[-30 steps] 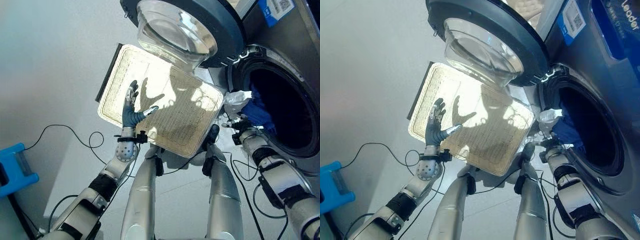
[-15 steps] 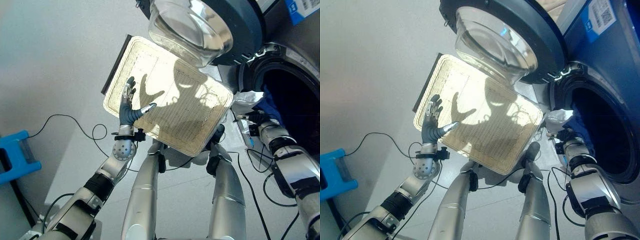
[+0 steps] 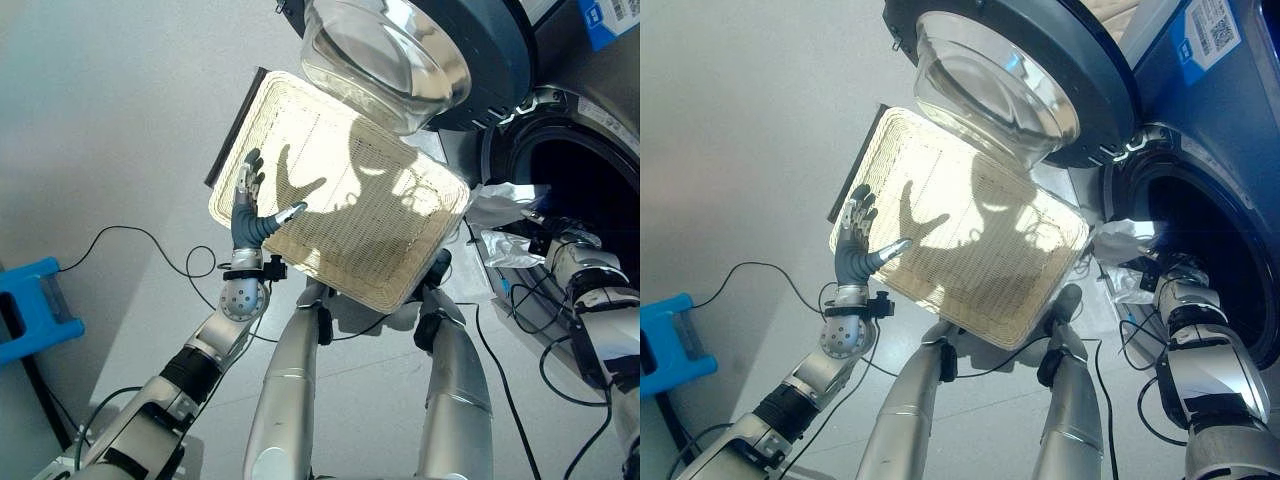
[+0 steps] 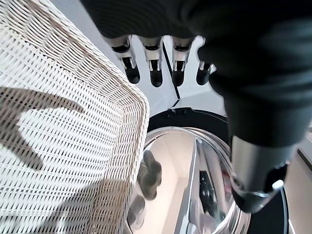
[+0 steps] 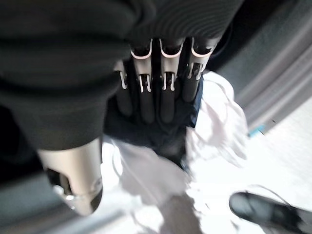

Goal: Put the clothes into the washing machine.

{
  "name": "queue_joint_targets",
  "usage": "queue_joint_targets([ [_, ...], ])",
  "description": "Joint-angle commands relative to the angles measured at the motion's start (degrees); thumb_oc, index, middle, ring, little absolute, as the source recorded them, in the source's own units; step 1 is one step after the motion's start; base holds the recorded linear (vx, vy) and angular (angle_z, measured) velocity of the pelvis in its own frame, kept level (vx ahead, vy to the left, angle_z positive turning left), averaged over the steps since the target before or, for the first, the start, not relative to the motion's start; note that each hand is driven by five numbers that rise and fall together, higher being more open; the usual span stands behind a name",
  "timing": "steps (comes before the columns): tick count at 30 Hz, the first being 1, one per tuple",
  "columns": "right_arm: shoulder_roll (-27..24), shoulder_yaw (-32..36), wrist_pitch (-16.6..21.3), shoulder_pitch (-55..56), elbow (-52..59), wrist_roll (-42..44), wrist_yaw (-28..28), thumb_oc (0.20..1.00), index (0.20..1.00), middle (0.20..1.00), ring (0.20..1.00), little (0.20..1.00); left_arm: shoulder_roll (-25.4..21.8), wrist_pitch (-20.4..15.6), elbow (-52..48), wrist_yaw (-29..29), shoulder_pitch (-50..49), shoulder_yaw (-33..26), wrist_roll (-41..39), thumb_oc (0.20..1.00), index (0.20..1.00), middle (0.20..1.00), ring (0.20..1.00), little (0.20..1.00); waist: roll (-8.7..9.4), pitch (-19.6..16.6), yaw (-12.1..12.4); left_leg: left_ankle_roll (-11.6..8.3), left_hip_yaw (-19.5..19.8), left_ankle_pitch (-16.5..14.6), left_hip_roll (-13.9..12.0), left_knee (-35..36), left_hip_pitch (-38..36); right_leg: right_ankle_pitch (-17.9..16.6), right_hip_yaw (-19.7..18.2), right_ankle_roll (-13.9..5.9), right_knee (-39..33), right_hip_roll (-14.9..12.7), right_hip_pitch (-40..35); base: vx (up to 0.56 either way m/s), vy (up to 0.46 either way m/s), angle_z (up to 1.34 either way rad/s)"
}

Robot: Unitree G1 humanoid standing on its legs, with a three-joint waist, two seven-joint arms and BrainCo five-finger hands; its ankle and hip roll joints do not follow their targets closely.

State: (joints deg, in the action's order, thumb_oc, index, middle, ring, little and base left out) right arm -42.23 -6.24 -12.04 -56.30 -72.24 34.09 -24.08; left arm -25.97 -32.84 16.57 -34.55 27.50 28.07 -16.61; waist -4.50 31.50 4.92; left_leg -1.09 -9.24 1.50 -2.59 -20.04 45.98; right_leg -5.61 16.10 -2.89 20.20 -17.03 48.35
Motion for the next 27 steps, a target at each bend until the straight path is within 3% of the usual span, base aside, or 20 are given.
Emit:
queue_joint_targets([
  [1, -6.9, -1.4, 2.3, 0.6, 0.4, 1.6, -6.9, 1.0, 1.0, 1.0, 1.0, 1.0, 0.7, -1.8, -5.1, -1.6, -3.2, -1.1, 0.0, 1.0, 1.0, 1.0, 1.0, 1.0, -3.82, -1.7, -0.9, -2.19, -4.5, -5.2, 0.5, -1.7, -0.2, 3.1, 2.6, -4.99, 5.1, 1.2, 1.7, 0.0, 0.0, 0.0],
  [6, -8.6, 0.6, 4.2, 0.4, 0.7, 2.8, -15.4, 1.0, 1.0, 1.0, 1.0, 1.0, 0.4, -2.4, -5.3, -2.5, -4.0, -1.1, 0.0, 1.0, 1.0, 1.0, 1.0, 1.0, -3.95, -1.7, -1.2, -2.03, -4.8, -5.4, 0.4, -1.4, -0.8, 3.3, 2.5, -5.03, 5.0, 1.5, 1.2, 0.0, 0.007, -0.01],
  [14, -9.6, 2.5, 5.8, 1.3, 1.2, 1.8, -24.2, 1.0, 1.0, 1.0, 1.0, 1.0, -0.1, -2.9, -6.0, -4.6, -4.8, -1.1, 0.3, 1.0, 1.0, 1.0, 1.0, 1.0, -4.33, -1.7, -1.3, -1.85, -5.1, -5.2, 0.6, -0.5, -1.5, 3.3, 2.5, -5.06, 4.2, 1.8, 0.6, 0.0, 0.003, -0.03],
  [24, -9.3, 1.4, 6.0, 0.8, 2.3, -2.3, -24.3, 1.0, 1.0, 1.0, 1.0, 1.0, -0.3, -3.6, -5.8, -4.5, -4.7, -1.4, 0.0, 1.0, 1.0, 1.0, 1.0, 1.0, -4.48, -1.7, -1.4, -1.73, -5.2, -5.2, 0.8, 0.0, -2.0, 3.4, 2.5, -4.93, 3.6, 2.0, 0.1, 0.0, 0.0, 0.0],
  [27, -5.3, -2.3, 8.3, 2.4, 5.9, -12.7, -19.5, 1.0, 1.0, 1.0, 1.0, 1.0, 0.5, -4.0, -5.3, -3.0, -4.9, -2.7, -0.5, 1.0, 1.0, 1.0, 1.0, 1.0, -4.01, -1.7, -1.6, -1.52, -5.1, -5.3, 0.8, 0.4, -3.5, 3.9, 2.6, -4.65, 3.4, 2.2, -1.4, -0.02, 0.043, -0.01],
])
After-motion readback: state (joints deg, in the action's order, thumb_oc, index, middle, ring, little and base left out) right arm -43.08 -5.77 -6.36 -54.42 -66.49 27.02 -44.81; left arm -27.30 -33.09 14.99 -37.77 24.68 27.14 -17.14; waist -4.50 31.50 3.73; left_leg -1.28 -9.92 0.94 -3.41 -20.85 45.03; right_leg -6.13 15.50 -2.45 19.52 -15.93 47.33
